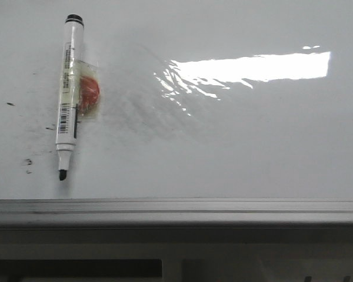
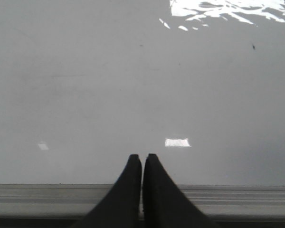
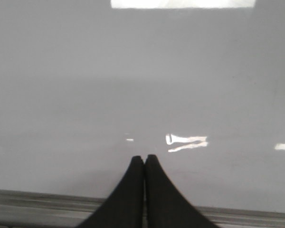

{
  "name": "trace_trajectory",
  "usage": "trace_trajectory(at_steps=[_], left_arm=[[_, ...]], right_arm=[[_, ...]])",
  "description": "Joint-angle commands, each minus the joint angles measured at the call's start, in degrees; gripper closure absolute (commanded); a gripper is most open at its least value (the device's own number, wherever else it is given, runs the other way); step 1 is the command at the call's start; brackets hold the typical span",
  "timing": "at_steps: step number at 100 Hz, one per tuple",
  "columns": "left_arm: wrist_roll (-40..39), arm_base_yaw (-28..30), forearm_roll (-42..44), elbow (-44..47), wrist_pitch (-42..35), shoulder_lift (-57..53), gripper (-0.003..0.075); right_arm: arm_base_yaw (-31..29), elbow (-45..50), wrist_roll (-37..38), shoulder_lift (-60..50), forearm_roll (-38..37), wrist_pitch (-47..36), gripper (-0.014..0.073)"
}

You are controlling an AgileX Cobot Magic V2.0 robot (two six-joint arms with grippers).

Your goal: Write number 8 on whiteboard

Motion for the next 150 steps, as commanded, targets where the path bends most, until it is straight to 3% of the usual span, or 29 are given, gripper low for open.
trace_trajectory(at_steps=[1,50,99,108,137,150], left_arm=[[-0.12,0.11,0.24,2.23,-2.96,-1.54,0.0741],[-0.12,0.11,0.34,2.23,-8.09,-1.54,0.0741],[-0.12,0.11,-2.95,2.23,-13.98,-1.54,0.0741],[-0.12,0.11,-3.07,1.55,-15.71,-1.54,0.0741],[-0.12,0.11,-3.44,-7.78,-6.44,3.27,0.0741],[-0.12,0.11,-3.65,-11.67,-5.65,6.25,0.0741]], right_arm=[[-0.42,0.61,-0.09,-1.26,0.16,-1.09,0.0657],[-0.42,0.61,-0.09,-1.26,0.16,-1.49,0.0657],[-0.42,0.61,-0.09,-1.26,0.87,-17.34,0.0657],[-0.42,0.33,-0.09,-1.26,5.34,-20.92,0.0657],[-0.42,-10.82,-0.09,4.16,7.95,-4.51,0.0657],[-0.42,-15.50,-0.09,10.77,7.95,-2.37,0.0657]])
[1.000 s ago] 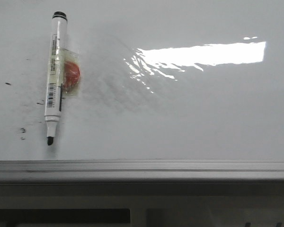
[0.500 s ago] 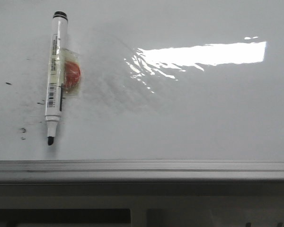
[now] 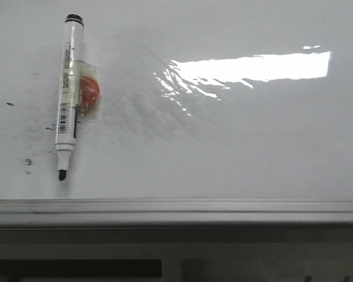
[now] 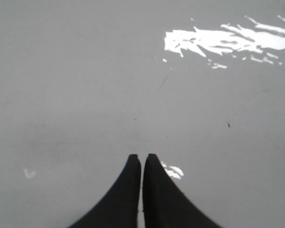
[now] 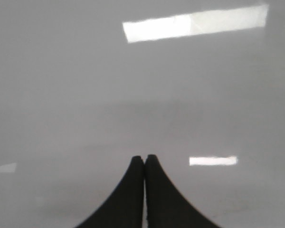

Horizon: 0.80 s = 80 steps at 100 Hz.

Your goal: Write number 8 on whiteboard

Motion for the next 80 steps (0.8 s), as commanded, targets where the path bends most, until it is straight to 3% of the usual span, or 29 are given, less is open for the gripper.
trace_trajectory(at_steps=[1,26,33,48,55,80], left_arm=[[-0.12,0.11,-0.74,-3.88,-3.34,2.70,0.0741],[-0.12,0.11,-0.76,-4.85,-8.35,3.36,0.0731],[-0.12,0.11,-0.76,-4.85,-10.31,3.36,0.0677],[-0.12,0.11,-0.76,-3.49,-12.19,3.52,0.0442],[-0.12,0.11,-2.53,-1.59,-15.11,3.52,0.0366],[-0.12,-0.87,-2.70,-0.23,-17.41,3.52,0.0344]], right_arm=[[-0.42,-4.75,-0.09,4.86,0.32,-2.39,0.0657],[0.11,-6.04,-0.09,8.28,0.32,-4.52,0.0657],[0.11,-6.04,-0.09,8.28,0.32,-4.52,0.0657],[0.11,-6.04,-0.09,8.28,0.32,-3.52,0.0657],[0.11,-5.95,-0.09,8.28,0.32,-3.45,0.0657],[0.11,-3.82,-0.09,8.28,0.32,-3.56,0.0657]])
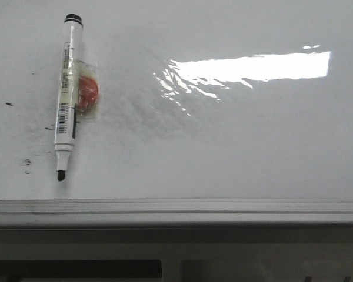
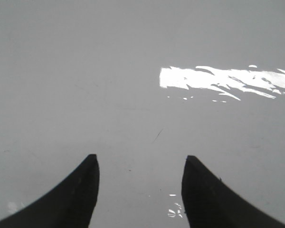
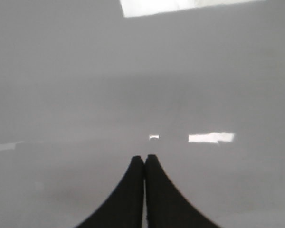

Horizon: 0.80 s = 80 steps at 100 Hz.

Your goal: Write number 8 on whiteboard

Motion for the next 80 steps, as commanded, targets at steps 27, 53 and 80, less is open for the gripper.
trace_trajectory(at_steps=[27,53,80], left_arm=[[-0.12,-13.70,-0.47,-1.81,-8.72,6.58,0.0345],[-0.12,-29.51,-0.47,-3.30,-20.91,22.46,0.0345],[-0.12,-41.71,-0.95,-9.49,-22.48,36.07,0.0344]], right_arm=[[0.00,-0.51,-0.09,1.24,0.32,-5.43,0.0657],[0.00,-0.51,-0.09,1.24,0.32,-5.43,0.0657],[0.00,-0.51,-0.09,1.24,0.32,-5.23,0.0657]])
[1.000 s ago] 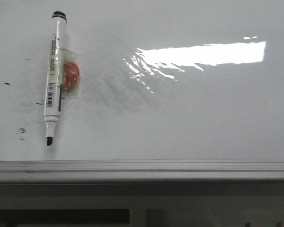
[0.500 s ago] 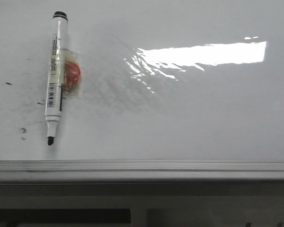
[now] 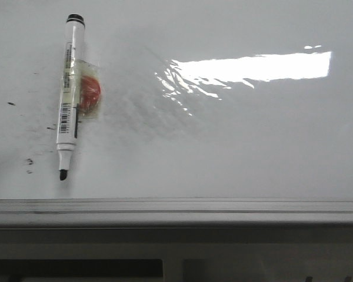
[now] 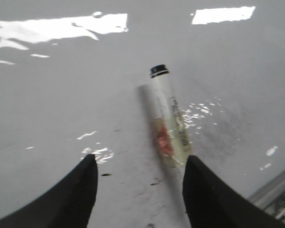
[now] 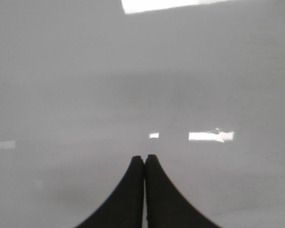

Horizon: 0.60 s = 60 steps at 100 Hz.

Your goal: Write number 8 on whiteboard

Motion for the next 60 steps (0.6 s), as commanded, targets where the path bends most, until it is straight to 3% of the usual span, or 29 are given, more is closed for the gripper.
trace_trajectory(at_steps=[1,21,60], left_arm=[[-0.12,-3.27,-0.61,-3.35,-5.23,3.67,0.0344],[-0.57,-7.41,-3.58,-4.08,-10.12,11.35,0.0341],[-3.40,-7.61,-4.89,-5.05,-17.06,21.37,0.0318]], right_arm=[[0.00,-1.50,-0.09,1.01,0.21,-4.48,0.0657],[0.00,-1.50,-0.09,1.01,0.21,-4.48,0.0657],[0.00,-1.50,-0.09,1.01,0.21,-4.48,0.0657]])
